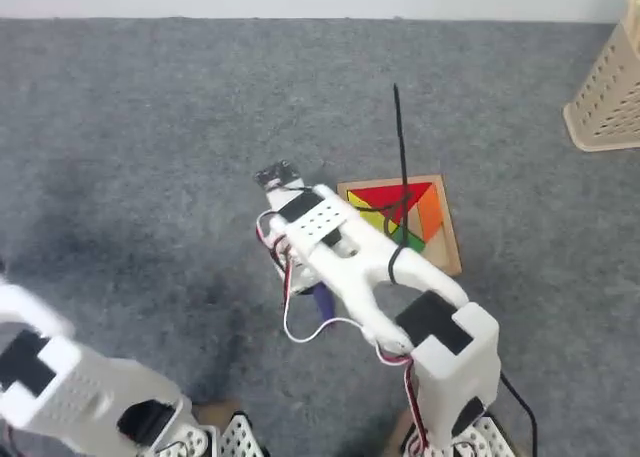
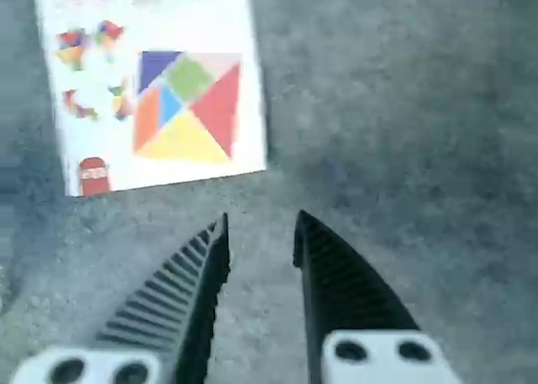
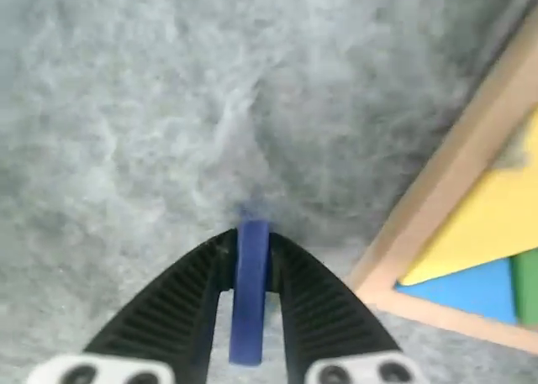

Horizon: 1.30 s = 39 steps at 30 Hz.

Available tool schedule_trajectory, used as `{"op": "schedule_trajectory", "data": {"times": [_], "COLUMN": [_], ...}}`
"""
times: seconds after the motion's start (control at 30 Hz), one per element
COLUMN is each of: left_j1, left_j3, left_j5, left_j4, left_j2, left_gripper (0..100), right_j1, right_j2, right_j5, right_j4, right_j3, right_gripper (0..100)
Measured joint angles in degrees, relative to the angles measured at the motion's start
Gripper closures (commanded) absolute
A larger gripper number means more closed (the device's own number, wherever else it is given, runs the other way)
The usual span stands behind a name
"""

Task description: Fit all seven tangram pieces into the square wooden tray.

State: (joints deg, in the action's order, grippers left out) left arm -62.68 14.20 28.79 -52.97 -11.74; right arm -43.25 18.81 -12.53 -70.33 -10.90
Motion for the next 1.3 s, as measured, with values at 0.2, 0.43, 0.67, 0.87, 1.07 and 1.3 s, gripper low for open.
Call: {"op": "schedule_trajectory", "data": {"times": [0.2,0.43,0.67,0.87,1.07,1.3], "left_j1": [4.0,15.7,32.6,39.9,43.8,47.7], "left_j3": [-0.9,10.2,36.2,50.5,59.8,69.0], "left_j5": [0.0,-1.2,-5.0,-7.5,-7.6,-7.6], "left_j4": [-7.6,-14.2,-9.4,-6.2,1.3,11.4], "left_j2": [2.6,20.0,46.5,61.5,63.1,63.4], "left_gripper": [88,88,88,88,88,88], "right_j1": [3.8,12.7,27.3,33.8,34.3,34.4], "right_j2": [-7.6,-28.8,-38.7,-38.9,-39.0,-39.0], "right_j5": [1.4,8.9,9.9,4.0,-1.8,-8.5], "right_j4": [-3.0,-9.1,-6.2,6.0,14.9,22.8], "right_j3": [-0.1,-1.1,-14.9,-29.5,-34.8,-34.9], "right_gripper": [99.3,99.3,99.3,99.3,99.3,99.3]}}
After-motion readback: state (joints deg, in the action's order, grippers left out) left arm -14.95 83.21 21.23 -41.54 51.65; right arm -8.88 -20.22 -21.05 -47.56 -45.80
